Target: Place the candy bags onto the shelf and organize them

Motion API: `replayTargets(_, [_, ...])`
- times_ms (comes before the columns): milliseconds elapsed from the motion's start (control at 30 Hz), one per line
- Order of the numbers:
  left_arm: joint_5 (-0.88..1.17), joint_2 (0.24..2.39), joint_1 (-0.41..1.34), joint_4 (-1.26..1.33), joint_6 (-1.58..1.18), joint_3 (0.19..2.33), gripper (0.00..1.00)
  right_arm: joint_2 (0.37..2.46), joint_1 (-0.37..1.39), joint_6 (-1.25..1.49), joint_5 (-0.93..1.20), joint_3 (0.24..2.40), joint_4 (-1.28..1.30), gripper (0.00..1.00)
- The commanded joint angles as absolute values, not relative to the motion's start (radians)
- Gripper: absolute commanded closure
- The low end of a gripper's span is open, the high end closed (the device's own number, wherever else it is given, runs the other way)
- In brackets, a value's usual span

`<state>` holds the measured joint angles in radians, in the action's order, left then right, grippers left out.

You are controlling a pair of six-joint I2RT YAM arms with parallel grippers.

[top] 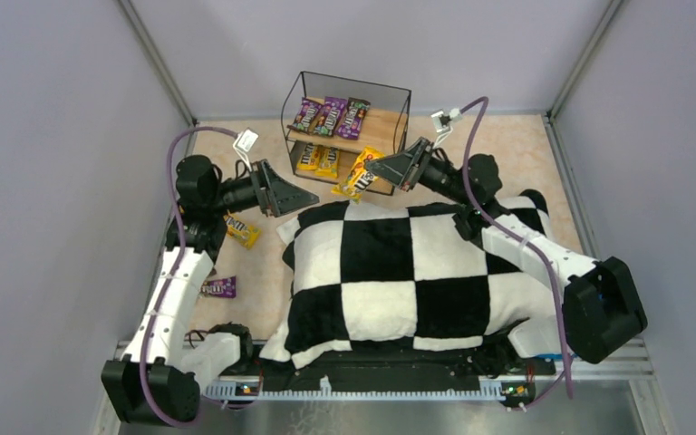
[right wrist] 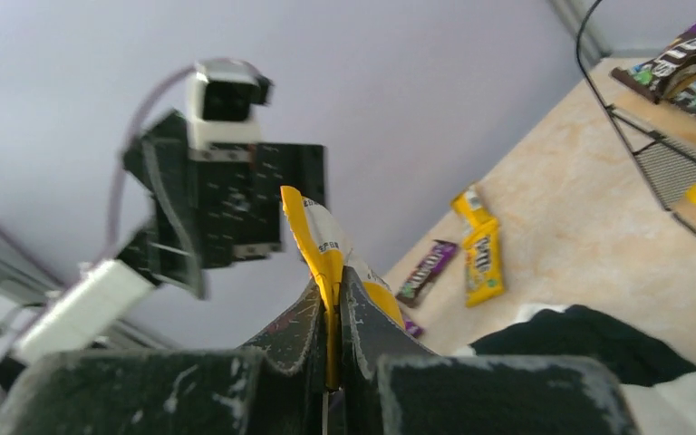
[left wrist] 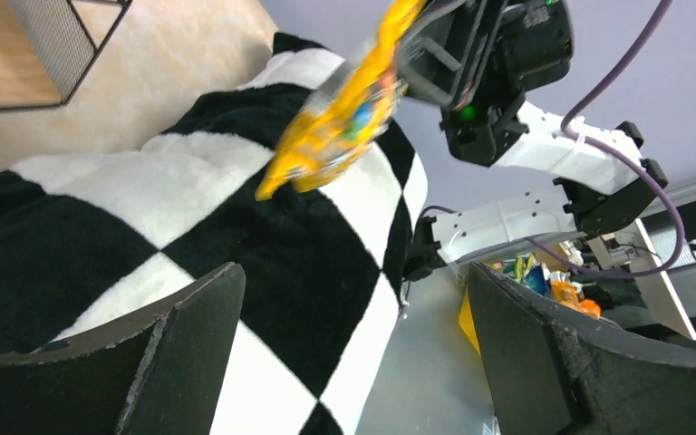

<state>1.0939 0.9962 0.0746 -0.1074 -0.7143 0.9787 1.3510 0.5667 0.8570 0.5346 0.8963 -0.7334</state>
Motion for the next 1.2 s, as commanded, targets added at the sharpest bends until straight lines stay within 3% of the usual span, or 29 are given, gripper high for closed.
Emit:
replayTargets(0, [1.155, 1.024, 0.082, 0.232, -0.870, 0.863, 0.01, 1.363, 0.486, 1.300, 0.723, 0.884, -0.988, 1.00])
replayTargets(267, [1.023, 1.127, 0.333, 0.861, -1.169, 0.727, 0.02, 1.488, 0.465, 1.676, 0.707, 0.879, -1.448, 1.00])
replayTargets(467, [0.860, 1.183, 0.413, 1.161, -1.258, 0.697, 0.05, 1.481, 0.465, 1.688, 0.679, 0.888, -1.430, 1.00])
replayTargets(767, [0.691, 1.142, 0.438, 1.224, -1.256, 0.635, 0.36, 1.439, 0.465, 1.652, 0.618, 0.827, -1.405, 1.00])
replayTargets(1167, [0.632, 1.141, 0.494, 1.156, -1.230, 0.637, 0.78, 1.432, 0.465, 1.634, 0.525, 0.780, -1.402, 1.00])
